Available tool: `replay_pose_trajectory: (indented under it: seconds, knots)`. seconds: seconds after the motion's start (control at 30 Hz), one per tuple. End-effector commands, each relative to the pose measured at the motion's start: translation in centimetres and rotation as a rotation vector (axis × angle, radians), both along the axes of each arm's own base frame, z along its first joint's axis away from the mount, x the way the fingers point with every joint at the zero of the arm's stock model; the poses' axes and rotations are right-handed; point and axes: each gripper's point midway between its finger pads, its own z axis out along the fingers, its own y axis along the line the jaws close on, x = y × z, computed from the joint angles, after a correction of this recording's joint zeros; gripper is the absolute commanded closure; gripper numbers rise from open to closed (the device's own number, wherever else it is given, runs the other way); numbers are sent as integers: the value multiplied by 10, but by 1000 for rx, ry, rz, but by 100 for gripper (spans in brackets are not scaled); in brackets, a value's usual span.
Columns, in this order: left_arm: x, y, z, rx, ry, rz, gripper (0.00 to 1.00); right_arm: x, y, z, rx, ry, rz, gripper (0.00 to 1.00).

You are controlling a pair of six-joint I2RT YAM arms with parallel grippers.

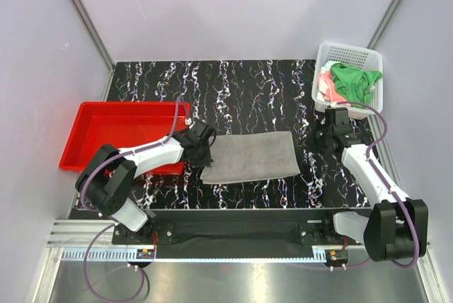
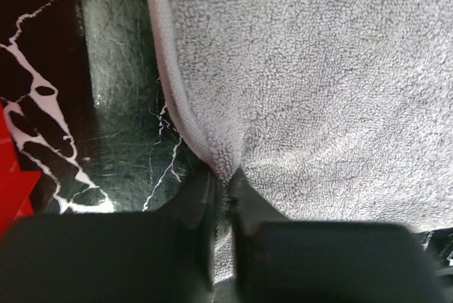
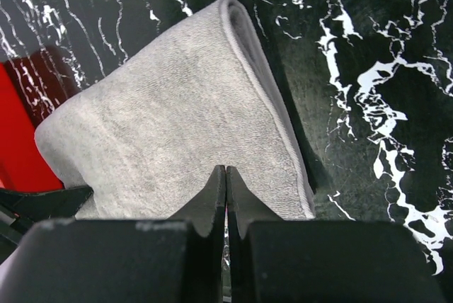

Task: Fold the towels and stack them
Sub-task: Neatly place the folded towel into the bin

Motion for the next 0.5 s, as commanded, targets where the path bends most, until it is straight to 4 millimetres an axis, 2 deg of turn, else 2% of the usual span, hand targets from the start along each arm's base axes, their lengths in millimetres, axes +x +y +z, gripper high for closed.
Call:
replay_pose_trajectory:
  seconds: [0.0, 0.03, 0.07, 0.17, 0.2, 0.3, 0.47]
  knots:
    - [15, 8, 14, 79, -50, 8, 100, 10, 4, 31, 15, -93, 34, 98]
    - [16, 7, 19, 86, -58, -5, 100, 10, 4, 32, 15, -99, 37, 98]
    - [26, -1, 36, 87, -100, -19, 100, 9, 6, 34, 24, -103, 46, 98]
    - [18, 18, 61, 226, -108, -60, 100, 8, 9, 43, 39, -125, 59, 98]
    - [23, 18, 75, 240, -135, -77, 100, 8, 10, 47, 41, -138, 66, 98]
    - [23, 41, 105, 333, -175, -81, 100, 9, 11, 55, 41, -155, 76, 98]
    - [30, 90, 133, 424, -196, -26, 100, 13, 17, 65, 69, -183, 106, 98]
